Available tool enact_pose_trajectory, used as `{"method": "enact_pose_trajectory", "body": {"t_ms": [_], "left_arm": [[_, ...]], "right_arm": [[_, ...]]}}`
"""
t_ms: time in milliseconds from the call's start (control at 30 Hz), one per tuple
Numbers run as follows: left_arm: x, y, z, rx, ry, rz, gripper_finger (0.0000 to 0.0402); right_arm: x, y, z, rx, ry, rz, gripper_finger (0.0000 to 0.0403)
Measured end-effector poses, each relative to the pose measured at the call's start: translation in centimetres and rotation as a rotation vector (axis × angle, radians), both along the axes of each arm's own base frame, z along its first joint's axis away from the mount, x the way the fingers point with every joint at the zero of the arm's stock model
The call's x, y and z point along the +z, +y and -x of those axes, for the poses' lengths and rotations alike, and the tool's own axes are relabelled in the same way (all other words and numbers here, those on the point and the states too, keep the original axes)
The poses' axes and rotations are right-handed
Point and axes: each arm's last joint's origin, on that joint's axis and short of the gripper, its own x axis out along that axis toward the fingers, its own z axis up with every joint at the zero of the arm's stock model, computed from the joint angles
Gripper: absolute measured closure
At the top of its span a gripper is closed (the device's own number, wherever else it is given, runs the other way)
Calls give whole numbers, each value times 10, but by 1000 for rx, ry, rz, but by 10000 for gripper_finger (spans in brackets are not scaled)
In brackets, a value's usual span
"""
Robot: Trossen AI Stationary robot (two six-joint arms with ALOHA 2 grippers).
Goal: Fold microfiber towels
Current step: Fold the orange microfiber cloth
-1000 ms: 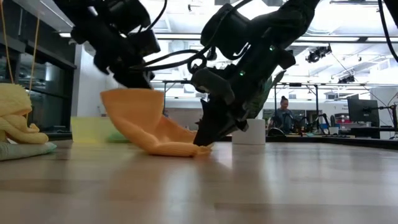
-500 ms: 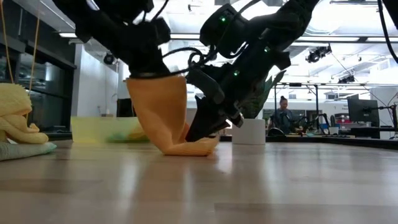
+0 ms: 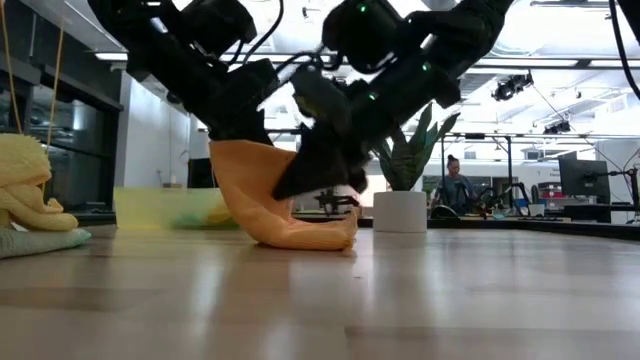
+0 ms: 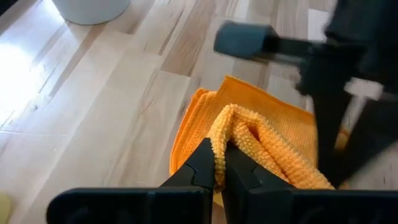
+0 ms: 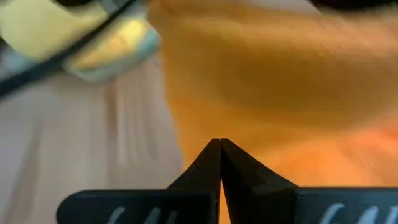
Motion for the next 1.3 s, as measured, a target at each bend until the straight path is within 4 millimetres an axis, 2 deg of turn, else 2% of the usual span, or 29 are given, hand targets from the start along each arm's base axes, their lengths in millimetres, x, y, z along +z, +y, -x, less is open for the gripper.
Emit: {"method": "enact_pose_trajectory", "body": {"t_ms": [167, 400, 500, 633, 867, 1067, 1200, 1300], "left_arm": [[1, 0, -1, 1, -10, -1, 401], [4, 1, -3, 17, -62, 10, 401], [4, 1, -3, 18, -62, 10, 401], [4, 2, -3, 20, -54, 6, 401], [3, 8, -1, 38, -50, 5, 401], [3, 7, -1, 38, -46, 5, 401], [2, 7, 0, 26, -31, -2, 401], [0, 6, 1, 21, -4, 2, 401]], "right_arm": [[-24, 1, -4, -21, 33, -33, 403], [-35, 1, -11, -24, -27, -63, 403], [-32, 1, -10, -19, -23, -79, 403], [-14, -1, -8, 19, -44, -34, 403], [5, -9, 15, 79, 150, 70, 403], [10, -10, 29, 119, 272, 112, 403], [0, -14, 37, 102, 279, 72, 403], [-7, -19, 59, 15, 226, -14, 403]]}}
